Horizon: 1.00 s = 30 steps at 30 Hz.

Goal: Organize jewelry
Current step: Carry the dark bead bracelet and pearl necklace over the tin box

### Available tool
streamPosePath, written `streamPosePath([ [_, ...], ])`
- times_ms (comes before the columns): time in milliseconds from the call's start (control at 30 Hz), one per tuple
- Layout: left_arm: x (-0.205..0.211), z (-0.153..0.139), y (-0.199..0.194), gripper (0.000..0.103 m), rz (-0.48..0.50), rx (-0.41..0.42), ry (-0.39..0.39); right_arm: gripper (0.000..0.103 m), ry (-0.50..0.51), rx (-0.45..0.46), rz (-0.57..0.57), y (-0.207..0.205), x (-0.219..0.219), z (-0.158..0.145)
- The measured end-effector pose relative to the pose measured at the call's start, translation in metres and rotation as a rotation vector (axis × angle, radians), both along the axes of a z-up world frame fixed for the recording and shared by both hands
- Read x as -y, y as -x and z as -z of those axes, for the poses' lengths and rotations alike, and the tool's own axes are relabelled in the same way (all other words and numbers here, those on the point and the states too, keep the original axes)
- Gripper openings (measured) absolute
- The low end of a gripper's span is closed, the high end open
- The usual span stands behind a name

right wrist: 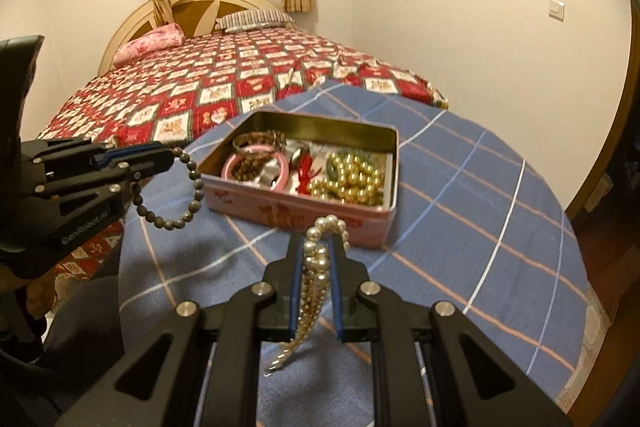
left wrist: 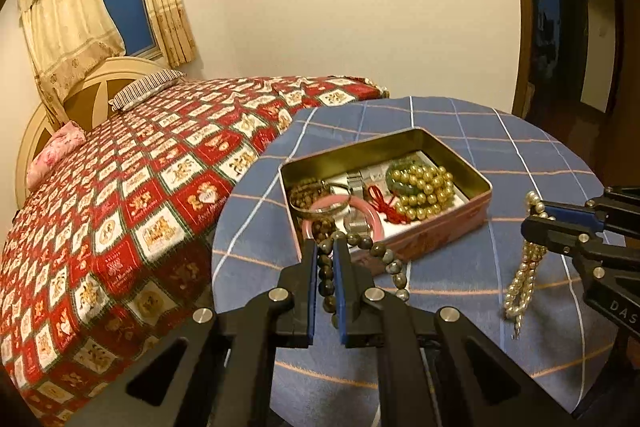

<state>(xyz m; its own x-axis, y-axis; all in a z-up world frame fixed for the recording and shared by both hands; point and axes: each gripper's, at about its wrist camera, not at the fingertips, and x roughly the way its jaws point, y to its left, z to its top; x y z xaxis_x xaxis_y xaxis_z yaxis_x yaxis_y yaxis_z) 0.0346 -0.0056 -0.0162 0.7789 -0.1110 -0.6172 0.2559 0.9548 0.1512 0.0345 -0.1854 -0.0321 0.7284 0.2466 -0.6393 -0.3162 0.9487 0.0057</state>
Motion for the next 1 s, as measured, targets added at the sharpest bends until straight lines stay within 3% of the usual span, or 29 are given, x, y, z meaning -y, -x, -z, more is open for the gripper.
streamPosePath([
  [567,0.002,-0.031,-0.040,0.007,-0.008,0.058,-0.024,0.014,0.035,0.084,-0.022,-0.034,-0.009,-0.041],
  [1000,0.007,-0.035,-0.078,0.007,-0.008,0.062,-0.057,0.014,0.050,0.114,-0.034,-0.072,-0.019,-0.060],
])
